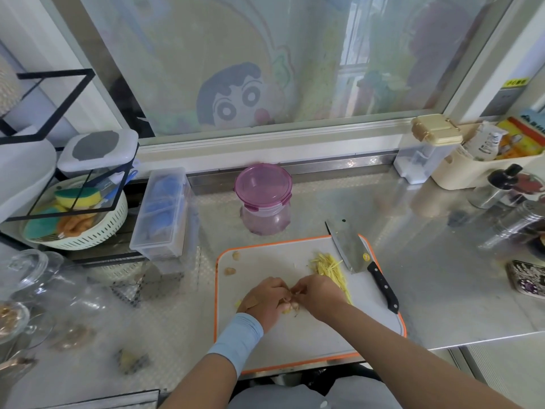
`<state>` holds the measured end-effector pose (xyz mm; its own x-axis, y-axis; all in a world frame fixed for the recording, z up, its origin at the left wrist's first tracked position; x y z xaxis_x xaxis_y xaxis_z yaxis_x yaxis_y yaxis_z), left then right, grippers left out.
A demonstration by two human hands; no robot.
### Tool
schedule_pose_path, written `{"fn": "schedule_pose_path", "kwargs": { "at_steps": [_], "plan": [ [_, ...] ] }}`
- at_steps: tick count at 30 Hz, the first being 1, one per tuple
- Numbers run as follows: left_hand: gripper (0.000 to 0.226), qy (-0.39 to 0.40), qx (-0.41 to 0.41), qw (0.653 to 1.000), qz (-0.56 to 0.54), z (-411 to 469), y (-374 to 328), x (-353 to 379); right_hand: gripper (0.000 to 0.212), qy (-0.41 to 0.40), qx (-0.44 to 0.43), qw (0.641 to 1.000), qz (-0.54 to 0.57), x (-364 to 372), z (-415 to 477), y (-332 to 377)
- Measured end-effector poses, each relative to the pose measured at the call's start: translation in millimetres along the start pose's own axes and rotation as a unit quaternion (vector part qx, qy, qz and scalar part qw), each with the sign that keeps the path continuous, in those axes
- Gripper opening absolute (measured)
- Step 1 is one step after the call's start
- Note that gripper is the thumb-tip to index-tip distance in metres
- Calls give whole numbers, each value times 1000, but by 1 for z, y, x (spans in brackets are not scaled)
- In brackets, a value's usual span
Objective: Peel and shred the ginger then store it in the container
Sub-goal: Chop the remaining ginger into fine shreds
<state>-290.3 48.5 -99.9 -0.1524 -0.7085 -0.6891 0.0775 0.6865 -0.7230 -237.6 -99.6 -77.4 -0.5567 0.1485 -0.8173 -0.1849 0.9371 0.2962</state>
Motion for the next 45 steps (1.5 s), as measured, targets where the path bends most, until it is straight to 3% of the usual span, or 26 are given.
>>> {"fn": "schedule_pose_path", "kwargs": {
  "at_steps": [5,10,12,15,19,24,28,32,34,36,40,45],
  "plan": [
    [22,72,-34,996,39,8,2,1,28,31,-39,999,-2,-8,-1,-4],
    [25,172,-19,980,97,20,-7,8,31,-102,75,992,10,-58,10,-47],
    [25,170,-14,982,85,23,-7,11,32,-121,132,984,-6,-70,13,-74],
    [22,131,-20,990,46,23,-2,8,39,-72,194,975,-87,-69,10,-102],
    [17,148,-5,989,-5,20,1,5,40,-66,212,965,-136,-53,8,-111],
    [18,113,-3,994,6,20,7,11,39,-79,256,962,-56,-58,12,-115],
    [19,115,-14,993,-12,15,10,17,31,-140,201,969,10,-74,2,-100],
    [15,40,24,998,-30,9,17,13,29,-175,149,973,-1,-86,-22,-65],
    [22,22,10,998,-58,8,14,12,28,-163,120,979,-24,-77,-35,-44],
    [25,53,-4,998,-46,11,0,9,24,-142,103,982,-69,-62,-46,-29],
    [19,62,-42,997,-25,9,-4,11,46,-90,64,984,-140,-17,-58,-17],
    [25,30,60,998,-17,0,1,7,62,-38,56,979,-192,19,-71,-10]
  ]
}}
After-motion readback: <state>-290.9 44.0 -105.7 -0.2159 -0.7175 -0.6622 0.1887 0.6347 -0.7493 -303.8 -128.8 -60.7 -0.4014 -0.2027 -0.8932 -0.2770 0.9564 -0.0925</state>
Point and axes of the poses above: each hand's wrist, its own z-axis towards the middle knuckle, its own x-axis out of the palm, y = z × x, the point moved 3 cm from there along z, towards the middle knuckle, and after that the axes turned 15 degrees about -z, right-handed, at the moved point
